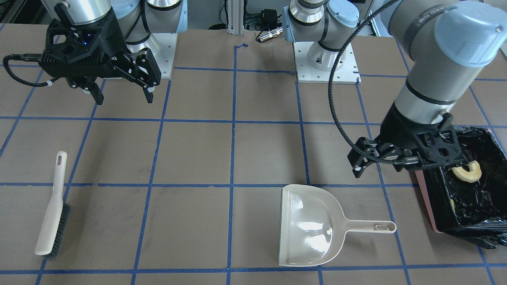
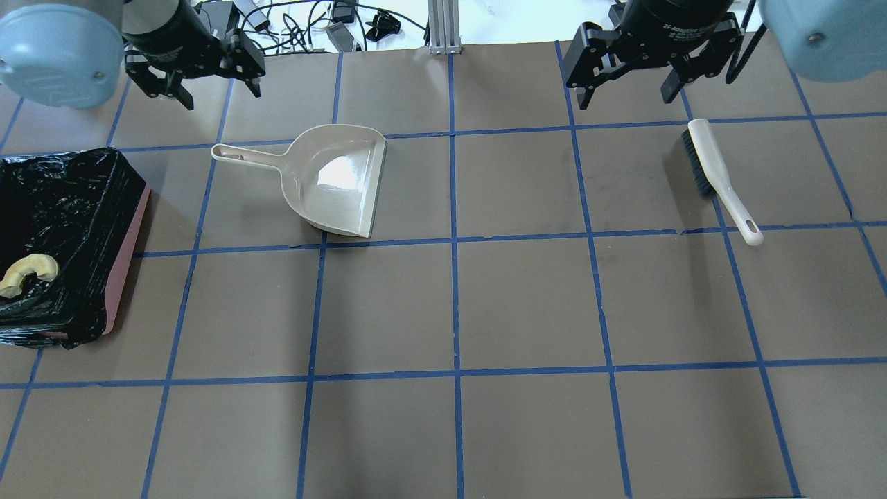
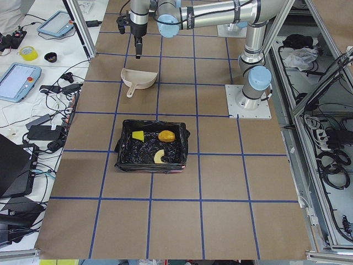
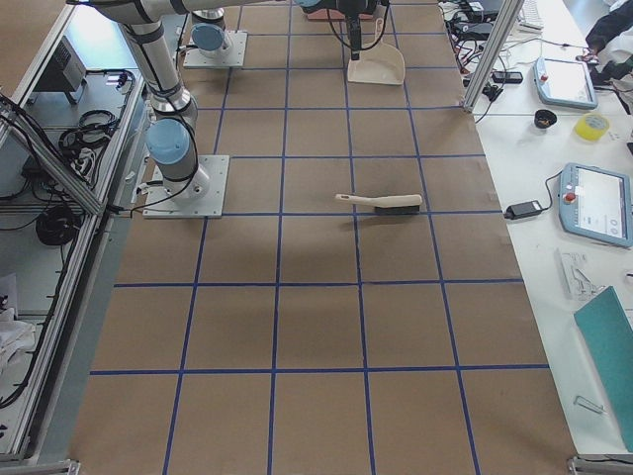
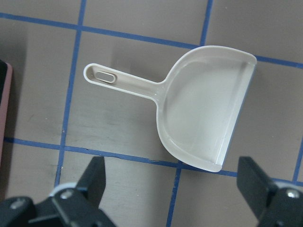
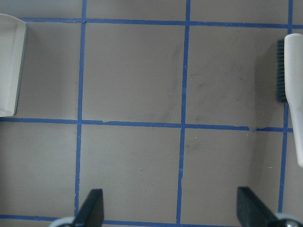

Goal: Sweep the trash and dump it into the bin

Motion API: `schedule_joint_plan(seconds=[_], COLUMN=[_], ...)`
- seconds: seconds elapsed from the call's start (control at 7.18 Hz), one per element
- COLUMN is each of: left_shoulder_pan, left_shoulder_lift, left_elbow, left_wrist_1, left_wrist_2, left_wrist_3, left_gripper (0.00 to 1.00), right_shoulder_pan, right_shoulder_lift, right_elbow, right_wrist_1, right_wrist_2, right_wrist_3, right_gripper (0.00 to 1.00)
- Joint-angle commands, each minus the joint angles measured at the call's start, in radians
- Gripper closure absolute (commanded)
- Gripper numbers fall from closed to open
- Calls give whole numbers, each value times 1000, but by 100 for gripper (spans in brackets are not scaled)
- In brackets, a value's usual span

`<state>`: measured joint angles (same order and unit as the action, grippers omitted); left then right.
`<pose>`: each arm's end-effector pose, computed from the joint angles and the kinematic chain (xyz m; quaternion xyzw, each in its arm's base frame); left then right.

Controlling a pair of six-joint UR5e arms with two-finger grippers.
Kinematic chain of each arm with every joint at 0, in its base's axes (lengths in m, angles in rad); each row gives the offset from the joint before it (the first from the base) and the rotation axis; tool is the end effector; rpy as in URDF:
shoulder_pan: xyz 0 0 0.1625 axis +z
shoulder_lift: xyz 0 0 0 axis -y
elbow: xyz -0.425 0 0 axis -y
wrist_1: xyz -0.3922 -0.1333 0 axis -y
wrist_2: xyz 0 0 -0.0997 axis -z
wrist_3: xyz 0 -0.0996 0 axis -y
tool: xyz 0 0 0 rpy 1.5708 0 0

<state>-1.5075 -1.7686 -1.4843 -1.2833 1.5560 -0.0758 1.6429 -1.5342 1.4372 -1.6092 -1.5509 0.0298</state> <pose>-0.0973 -0.5963 0.4551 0.0686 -0.9937 0.0879 0.0079 0.1723 -0.5070 0.5400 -0.0218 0.9974 -0.0671 0.0134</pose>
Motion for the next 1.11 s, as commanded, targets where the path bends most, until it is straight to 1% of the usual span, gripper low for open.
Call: schedule_joint_plan(seconds=[0.0,0.14,0.42,0.7,0.97], left_shoulder_pan=[-25,-22,-16,-14,-14], left_shoulder_lift=[52,73,121,135,156], left_elbow=[-2,15,53,56,47], left_wrist_1=[-127,-184,-322,-347,-370], left_wrist_2=[-27,-25,-7,-4,30], left_wrist_3=[49,120,133,133,133], left_gripper=[0,0,0,0,0], right_shoulder_pan=[0,0,0,0,0], right_shoulder_lift=[-3,-3,-10,-7,-7], right_elbow=[-1,0,-3,-3,-3], right_wrist_1=[0,0,-2,-2,-2], right_wrist_2=[0,-3,-1,-1,-3], right_wrist_3=[-1,-1,-4,-1,-1], right_gripper=[0,0,0,0,0])
